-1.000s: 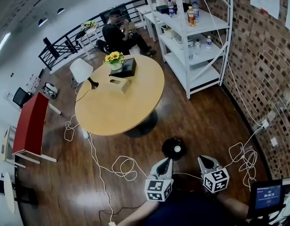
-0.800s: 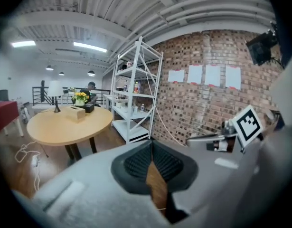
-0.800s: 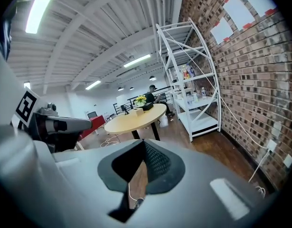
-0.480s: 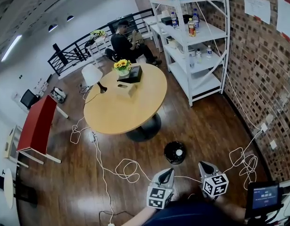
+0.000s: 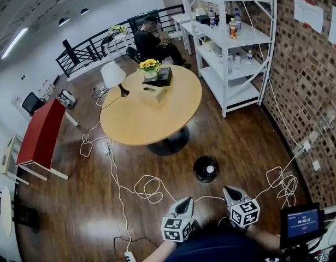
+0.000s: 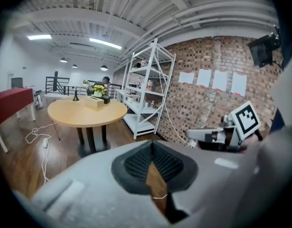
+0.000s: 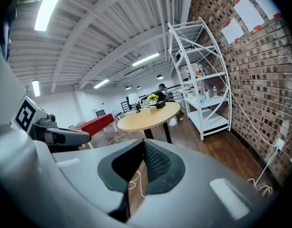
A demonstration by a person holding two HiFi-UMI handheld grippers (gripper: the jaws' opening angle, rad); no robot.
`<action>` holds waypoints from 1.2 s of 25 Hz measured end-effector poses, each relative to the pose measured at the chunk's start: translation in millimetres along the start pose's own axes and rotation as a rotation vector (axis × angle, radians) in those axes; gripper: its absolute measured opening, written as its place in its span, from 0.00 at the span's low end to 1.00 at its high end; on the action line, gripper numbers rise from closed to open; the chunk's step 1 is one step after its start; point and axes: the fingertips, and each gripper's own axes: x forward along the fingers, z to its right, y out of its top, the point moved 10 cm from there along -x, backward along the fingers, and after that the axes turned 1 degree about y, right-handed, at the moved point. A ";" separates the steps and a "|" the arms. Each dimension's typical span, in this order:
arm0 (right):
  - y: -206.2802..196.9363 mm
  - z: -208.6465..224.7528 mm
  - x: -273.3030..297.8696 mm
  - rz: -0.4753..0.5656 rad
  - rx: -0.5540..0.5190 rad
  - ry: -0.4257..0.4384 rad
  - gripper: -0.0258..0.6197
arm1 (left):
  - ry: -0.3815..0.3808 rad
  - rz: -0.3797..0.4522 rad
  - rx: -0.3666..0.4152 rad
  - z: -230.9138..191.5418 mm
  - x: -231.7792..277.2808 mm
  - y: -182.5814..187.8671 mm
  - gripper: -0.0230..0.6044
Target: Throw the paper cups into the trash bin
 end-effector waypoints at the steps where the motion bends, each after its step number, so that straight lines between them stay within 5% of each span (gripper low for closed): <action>1: 1.3 -8.0 0.1 0.004 -0.014 -0.004 0.05 | -0.008 0.007 -0.002 -4.6 -4.0 0.2 0.04; 7: 31.8 -22.9 7.6 0.048 -0.073 -0.044 0.05 | -0.058 0.029 0.019 -18.2 3.3 27.1 0.04; 15: 27.3 -17.4 -11.1 0.044 -0.005 -0.150 0.05 | -0.144 -0.045 0.056 -11.2 21.1 34.7 0.04; 30: 16.0 10.3 -27.0 0.072 -0.014 -0.077 0.05 | -0.145 -0.069 0.083 22.3 46.6 22.2 0.04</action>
